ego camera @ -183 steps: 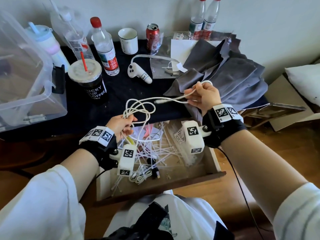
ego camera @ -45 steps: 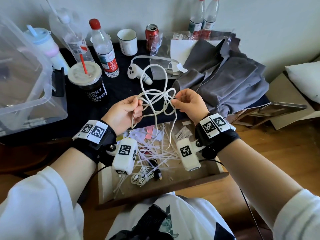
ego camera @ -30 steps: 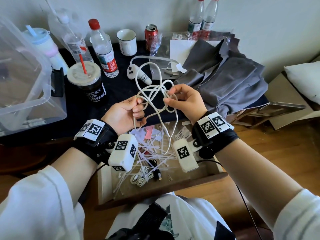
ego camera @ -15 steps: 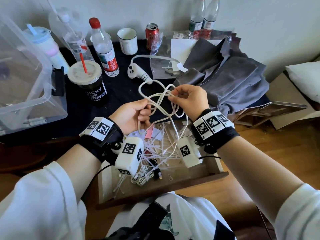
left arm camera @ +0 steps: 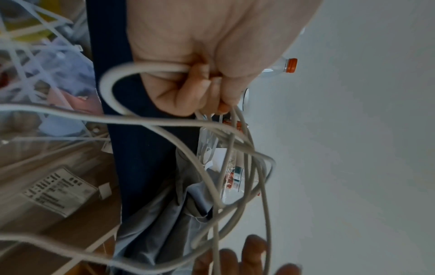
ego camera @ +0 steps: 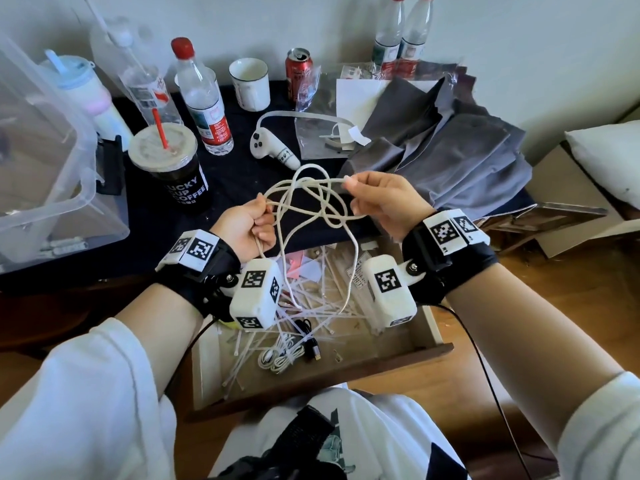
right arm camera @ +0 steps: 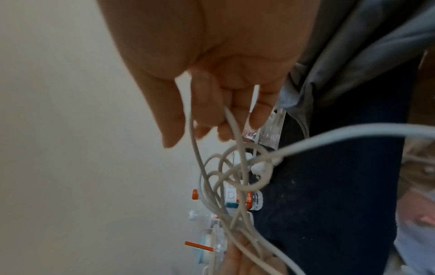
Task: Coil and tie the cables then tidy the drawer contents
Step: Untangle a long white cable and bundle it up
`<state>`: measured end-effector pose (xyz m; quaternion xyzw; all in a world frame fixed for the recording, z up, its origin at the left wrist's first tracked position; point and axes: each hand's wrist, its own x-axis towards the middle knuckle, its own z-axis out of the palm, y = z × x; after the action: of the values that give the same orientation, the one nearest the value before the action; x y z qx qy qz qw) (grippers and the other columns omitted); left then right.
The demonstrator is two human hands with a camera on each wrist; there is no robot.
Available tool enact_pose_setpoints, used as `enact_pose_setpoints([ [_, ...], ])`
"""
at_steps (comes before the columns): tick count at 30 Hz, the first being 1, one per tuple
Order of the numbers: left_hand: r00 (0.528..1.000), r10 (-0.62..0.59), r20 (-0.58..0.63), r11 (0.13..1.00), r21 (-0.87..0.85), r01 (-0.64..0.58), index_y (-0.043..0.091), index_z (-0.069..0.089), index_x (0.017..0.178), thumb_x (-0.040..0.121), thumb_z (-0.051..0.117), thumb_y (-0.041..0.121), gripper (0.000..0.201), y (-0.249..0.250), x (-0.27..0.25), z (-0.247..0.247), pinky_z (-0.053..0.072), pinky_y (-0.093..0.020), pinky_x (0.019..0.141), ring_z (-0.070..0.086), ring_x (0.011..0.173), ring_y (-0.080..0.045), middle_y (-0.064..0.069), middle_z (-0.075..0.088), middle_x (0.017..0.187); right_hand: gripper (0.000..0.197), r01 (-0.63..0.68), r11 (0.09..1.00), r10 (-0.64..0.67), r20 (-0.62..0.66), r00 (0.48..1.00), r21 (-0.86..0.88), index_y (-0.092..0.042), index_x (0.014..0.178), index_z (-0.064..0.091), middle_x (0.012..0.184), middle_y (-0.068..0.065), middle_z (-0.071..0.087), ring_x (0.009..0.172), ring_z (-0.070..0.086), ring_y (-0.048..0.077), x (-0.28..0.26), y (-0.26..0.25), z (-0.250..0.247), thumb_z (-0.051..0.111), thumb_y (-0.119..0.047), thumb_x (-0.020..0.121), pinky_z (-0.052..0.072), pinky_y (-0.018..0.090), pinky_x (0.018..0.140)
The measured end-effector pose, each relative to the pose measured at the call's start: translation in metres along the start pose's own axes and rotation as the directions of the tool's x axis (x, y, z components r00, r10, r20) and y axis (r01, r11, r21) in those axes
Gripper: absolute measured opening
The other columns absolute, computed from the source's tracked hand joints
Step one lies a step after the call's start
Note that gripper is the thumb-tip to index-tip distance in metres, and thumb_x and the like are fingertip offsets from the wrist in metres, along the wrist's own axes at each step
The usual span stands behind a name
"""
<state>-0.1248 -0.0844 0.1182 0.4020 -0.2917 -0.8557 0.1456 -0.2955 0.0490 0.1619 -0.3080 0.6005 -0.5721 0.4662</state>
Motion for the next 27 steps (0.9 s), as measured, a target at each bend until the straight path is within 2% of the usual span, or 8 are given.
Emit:
enact_pose_setpoints([
  [2, 1.000, -0.004, -0.013, 1.000, 0.006, 0.004, 0.014, 0.039, 0.071, 0.102, 0.031, 0.035, 0.039, -0.002, 0.001, -0.003, 0.027, -0.011, 0.032, 0.024, 0.028, -0.002, 0.007, 0.028, 0.039, 0.015, -0.007, 0.999, 0.007, -0.011, 1.000, -0.043, -0.007, 0.075, 0.059, 0.049, -0.009, 0.055, 0.045, 0.047, 0.006, 0.000, 0.003, -0.003, 0.057, -0.010, 0.090, 0.043, 0.014, 0.053],
  [6, 0.997, 0.018, -0.080, 1.000, 0.008, -0.017, 0.013, 0.038, 0.070, 0.102, 0.031, 0.035, 0.040, -0.001, 0.000, -0.008, 0.027, -0.011, 0.032, 0.024, 0.027, -0.003, 0.007, 0.028, 0.037, 0.028, -0.056, 0.990, 0.061, -0.034, 0.998, 0.128, -0.012, 0.063, 0.048, 0.042, -0.003, 0.042, 0.046, 0.054, 0.013, 0.001, 0.002, -0.010, 0.058, -0.014, 0.089, 0.036, 0.020, 0.045],
  [10, 0.992, 0.033, -0.123, 0.997, 0.067, -0.025, 0.013, 0.039, 0.069, 0.103, 0.032, 0.034, 0.040, -0.001, 0.000, -0.006, 0.025, -0.011, 0.032, 0.023, 0.028, -0.003, 0.007, 0.028, 0.037, 0.029, -0.163, 0.986, 0.164, 0.009, 0.986, -0.046, -0.010, 0.070, 0.054, 0.036, -0.007, 0.024, 0.031, 0.028, 0.009, 0.000, 0.005, -0.007, 0.053, -0.026, 0.094, 0.026, 0.019, 0.037],
  [14, 0.988, 0.034, -0.153, 0.999, 0.011, -0.033, 0.013, 0.040, 0.071, 0.102, 0.034, 0.034, 0.038, 0.000, 0.003, -0.018, 0.027, -0.011, 0.034, 0.025, 0.029, -0.003, 0.007, 0.029, 0.038, 0.024, -0.165, 0.981, 0.160, 0.054, 0.986, 0.106, -0.009, 0.083, 0.058, 0.045, -0.005, 0.035, 0.034, 0.028, 0.006, 0.002, 0.007, -0.017, 0.040, -0.014, 0.098, 0.018, 0.016, 0.036],
  [17, 0.985, 0.030, -0.169, 0.999, 0.020, -0.027, 0.013, 0.040, 0.070, 0.102, 0.034, 0.034, 0.038, -0.001, 0.004, -0.025, 0.026, -0.011, 0.033, 0.025, 0.028, -0.003, 0.007, 0.029, 0.037, 0.028, -0.250, 0.953, 0.236, 0.097, 0.967, 0.171, -0.014, 0.079, 0.050, 0.044, -0.007, 0.031, 0.034, 0.022, 0.005, 0.002, 0.006, -0.020, 0.034, -0.025, 0.099, 0.010, 0.019, 0.038],
  [20, 0.986, 0.039, -0.160, 0.999, 0.043, -0.033, 0.013, 0.040, 0.070, 0.102, 0.032, 0.034, 0.039, -0.003, 0.003, -0.022, 0.025, -0.011, 0.034, 0.024, 0.029, -0.003, 0.007, 0.029, 0.037, 0.035, -0.211, 0.977, 0.212, -0.006, 0.977, 0.024, -0.015, 0.074, 0.051, 0.039, -0.008, 0.023, 0.034, 0.016, 0.007, 0.001, 0.008, -0.017, 0.041, -0.039, 0.097, 0.010, 0.020, 0.042],
  [25, 0.978, 0.038, -0.206, 0.999, 0.033, -0.032, 0.013, 0.040, 0.070, 0.102, 0.033, 0.034, 0.039, -0.002, 0.003, -0.026, 0.024, -0.011, 0.034, 0.024, 0.028, -0.003, 0.007, 0.029, 0.035, 0.033, -0.187, 0.944, 0.228, -0.127, 0.965, 0.272, -0.009, 0.065, 0.044, 0.039, -0.008, 0.034, 0.032, 0.025, 0.003, 0.005, 0.012, -0.025, 0.043, -0.019, 0.097, 0.019, 0.014, 0.033],
  [27, 0.976, 0.037, -0.216, 0.998, 0.049, -0.027, 0.013, 0.040, 0.070, 0.102, 0.033, 0.034, 0.039, -0.005, 0.003, -0.023, 0.024, -0.011, 0.034, 0.023, 0.028, -0.003, 0.007, 0.029, 0.035, 0.034, -0.220, 0.955, 0.250, -0.141, 0.958, 0.201, -0.008, 0.067, 0.046, 0.036, -0.009, 0.027, 0.030, 0.018, 0.003, 0.004, 0.013, -0.025, 0.045, -0.025, 0.096, 0.014, 0.014, 0.031],
])
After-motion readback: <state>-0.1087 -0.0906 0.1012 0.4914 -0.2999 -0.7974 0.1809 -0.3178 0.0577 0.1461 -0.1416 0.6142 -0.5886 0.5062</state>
